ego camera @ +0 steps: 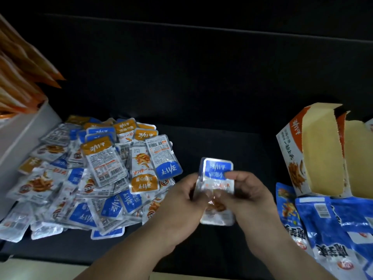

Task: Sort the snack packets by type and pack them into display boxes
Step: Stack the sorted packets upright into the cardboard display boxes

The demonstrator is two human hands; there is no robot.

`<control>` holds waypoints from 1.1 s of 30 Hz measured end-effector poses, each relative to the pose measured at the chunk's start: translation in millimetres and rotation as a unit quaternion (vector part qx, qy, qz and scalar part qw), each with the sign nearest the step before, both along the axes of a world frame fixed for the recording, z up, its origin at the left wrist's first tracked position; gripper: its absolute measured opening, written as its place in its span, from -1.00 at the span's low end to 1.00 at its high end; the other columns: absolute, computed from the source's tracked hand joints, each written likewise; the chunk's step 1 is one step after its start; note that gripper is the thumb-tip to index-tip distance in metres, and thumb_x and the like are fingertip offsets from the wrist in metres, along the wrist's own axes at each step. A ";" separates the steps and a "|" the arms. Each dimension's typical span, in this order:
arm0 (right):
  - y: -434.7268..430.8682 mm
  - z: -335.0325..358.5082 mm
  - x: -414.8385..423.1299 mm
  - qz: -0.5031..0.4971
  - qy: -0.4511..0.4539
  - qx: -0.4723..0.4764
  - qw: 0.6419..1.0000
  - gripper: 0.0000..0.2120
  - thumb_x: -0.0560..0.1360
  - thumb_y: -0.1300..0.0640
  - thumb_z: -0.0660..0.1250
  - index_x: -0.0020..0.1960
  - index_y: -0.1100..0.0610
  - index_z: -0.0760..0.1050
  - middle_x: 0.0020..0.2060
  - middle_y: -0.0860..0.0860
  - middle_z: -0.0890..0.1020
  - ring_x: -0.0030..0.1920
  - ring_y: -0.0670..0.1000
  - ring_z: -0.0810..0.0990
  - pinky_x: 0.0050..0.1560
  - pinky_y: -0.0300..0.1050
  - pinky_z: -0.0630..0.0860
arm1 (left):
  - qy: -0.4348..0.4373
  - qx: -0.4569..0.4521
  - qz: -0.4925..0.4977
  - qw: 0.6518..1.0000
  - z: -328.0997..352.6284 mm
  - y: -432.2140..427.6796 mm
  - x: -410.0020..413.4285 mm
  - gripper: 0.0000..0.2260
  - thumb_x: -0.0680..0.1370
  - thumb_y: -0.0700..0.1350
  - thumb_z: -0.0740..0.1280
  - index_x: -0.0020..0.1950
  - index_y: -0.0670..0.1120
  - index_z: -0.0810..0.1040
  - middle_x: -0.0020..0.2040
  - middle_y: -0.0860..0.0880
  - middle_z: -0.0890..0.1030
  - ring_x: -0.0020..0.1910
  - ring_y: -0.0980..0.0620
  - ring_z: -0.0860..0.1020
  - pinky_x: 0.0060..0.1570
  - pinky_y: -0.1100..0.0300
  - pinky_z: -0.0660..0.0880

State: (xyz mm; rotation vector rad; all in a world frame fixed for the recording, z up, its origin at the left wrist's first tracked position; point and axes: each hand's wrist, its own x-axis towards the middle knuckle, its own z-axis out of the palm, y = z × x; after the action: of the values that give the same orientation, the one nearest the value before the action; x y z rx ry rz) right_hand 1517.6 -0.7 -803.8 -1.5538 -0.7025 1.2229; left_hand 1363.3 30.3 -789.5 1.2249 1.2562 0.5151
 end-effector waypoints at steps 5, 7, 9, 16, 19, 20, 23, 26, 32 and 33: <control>56.4 -15.9 20.7 -0.001 -0.115 0.016 0.993 -0.69 0.51 0.40 0.45 0.05 0.00 0.61 -0.15 -0.05 0.75 -0.18 -0.12 0.73 -0.28 -0.34 0.59 | 0.326 0.372 -0.058 0.867 -26.9 37.2 -33.7 -0.70 0.53 -0.05 0.47 0.26 0.02 0.65 0.18 0.07 0.60 0.16 0.06 0.56 0.11 0.07 0.60; 76.0 -28.0 25.8 0.029 -0.187 0.013 0.982 -0.74 0.54 0.31 0.42 0.05 -0.05 0.59 -0.07 -0.05 0.71 -0.15 -0.12 0.71 -0.26 -0.34 0.58 | 0.421 0.398 -0.118 0.807 -32.9 51.1 -44.1 -0.58 0.42 0.02 0.54 0.26 -0.02 0.65 0.33 -0.03 0.57 0.36 -0.13 0.51 0.26 -0.13 0.53; 88.8 -43.0 31.1 0.056 -0.356 0.017 0.933 -0.80 0.53 0.21 0.44 0.06 -0.07 0.62 0.12 -0.04 0.62 0.08 -0.02 0.63 0.00 -0.18 0.60 | 0.459 0.353 -0.162 0.799 -38.4 60.8 -51.0 -0.44 0.41 0.12 0.54 0.37 -0.02 0.59 0.47 -0.08 0.49 0.51 -0.18 0.40 0.42 -0.20 0.38; 74.2 -62.5 27.5 0.121 -0.535 0.058 0.834 -0.63 0.52 0.02 0.46 0.33 -0.03 0.62 0.41 -0.02 0.51 0.38 0.14 0.47 0.19 0.01 0.52 | 0.459 0.426 -0.153 0.764 -49.3 61.0 -50.6 -0.68 0.51 -0.03 0.22 0.00 -0.12 0.73 0.22 -0.16 0.69 0.22 -0.18 0.66 0.16 -0.16 0.59; 68.9 -62.9 32.4 0.140 -0.530 0.062 0.834 -0.58 0.52 -0.03 0.47 0.37 -0.09 0.59 0.44 -0.11 0.49 0.43 0.06 0.44 0.19 -0.11 0.45 | 0.431 0.473 -0.131 0.757 -36.7 61.3 -51.8 -0.80 0.51 -0.17 0.27 -0.06 -0.14 0.70 0.14 -0.16 0.72 0.11 -0.17 0.70 0.12 -0.12 0.61; 69.2 -59.8 34.7 0.150 -0.529 0.052 0.834 -0.56 0.52 -0.07 0.45 0.39 -0.14 0.57 0.46 -0.15 0.46 0.45 0.01 0.40 0.21 -0.14 0.43 | 0.420 0.496 -0.108 0.752 -27.4 61.2 -52.4 -0.83 0.50 -0.20 0.32 -0.02 -0.13 0.71 0.12 -0.13 0.73 0.08 -0.15 0.71 0.10 -0.10 0.61; 70.5 -45.0 40.4 0.168 -0.461 0.027 0.871 -0.50 0.53 -0.11 0.44 0.45 -0.28 0.46 0.49 -0.29 0.35 0.50 -0.17 0.29 0.31 -0.21 0.36 | 0.352 0.515 -0.028 0.781 10.4 55.5 -47.1 -0.85 0.56 -0.24 0.41 0.08 -0.08 0.70 0.02 -0.01 0.72 -0.06 -0.03 0.69 -0.09 0.00 0.63; 58.9 -24.4 39.2 0.118 -0.303 0.088 0.941 -0.59 0.53 0.09 0.49 0.32 -0.23 0.57 0.39 -0.27 0.46 0.45 -0.24 0.39 0.40 -0.26 0.39 | 0.245 0.414 -0.017 0.876 34.9 40.7 -38.0 -0.90 0.59 -0.11 0.38 0.06 0.07 0.62 -0.18 0.17 0.64 -0.29 0.21 0.59 -0.32 0.39 0.45; 29.5 17.2 20.3 0.168 -0.063 0.055 0.982 -0.67 0.55 0.38 0.41 0.20 0.05 0.64 -0.03 0.01 0.76 0.04 -0.03 0.74 0.04 -0.12 0.66 | 0.047 0.138 0.026 0.989 20.4 38.9 -18.9 -0.78 0.62 -0.15 0.42 0.15 0.17 0.61 -0.03 0.20 0.72 -0.06 0.23 0.69 -0.12 0.28 0.62; 27.8 20.2 19.0 0.156 -0.020 0.035 0.987 -0.70 0.53 0.35 0.42 0.20 0.08 0.64 -0.05 0.07 0.77 0.02 0.03 0.75 0.02 -0.08 0.67 | 0.027 0.119 0.038 0.992 20.4 40.0 -16.4 -0.77 0.61 -0.16 0.43 0.16 0.16 0.61 -0.03 0.20 0.73 -0.06 0.22 0.70 -0.14 0.30 0.63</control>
State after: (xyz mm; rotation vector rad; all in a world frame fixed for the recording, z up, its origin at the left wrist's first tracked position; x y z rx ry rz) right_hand 1536.6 27.1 -783.6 -1.4501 -1.0349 1.3812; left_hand 1346.8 70.3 -769.2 1.4016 1.3188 0.7079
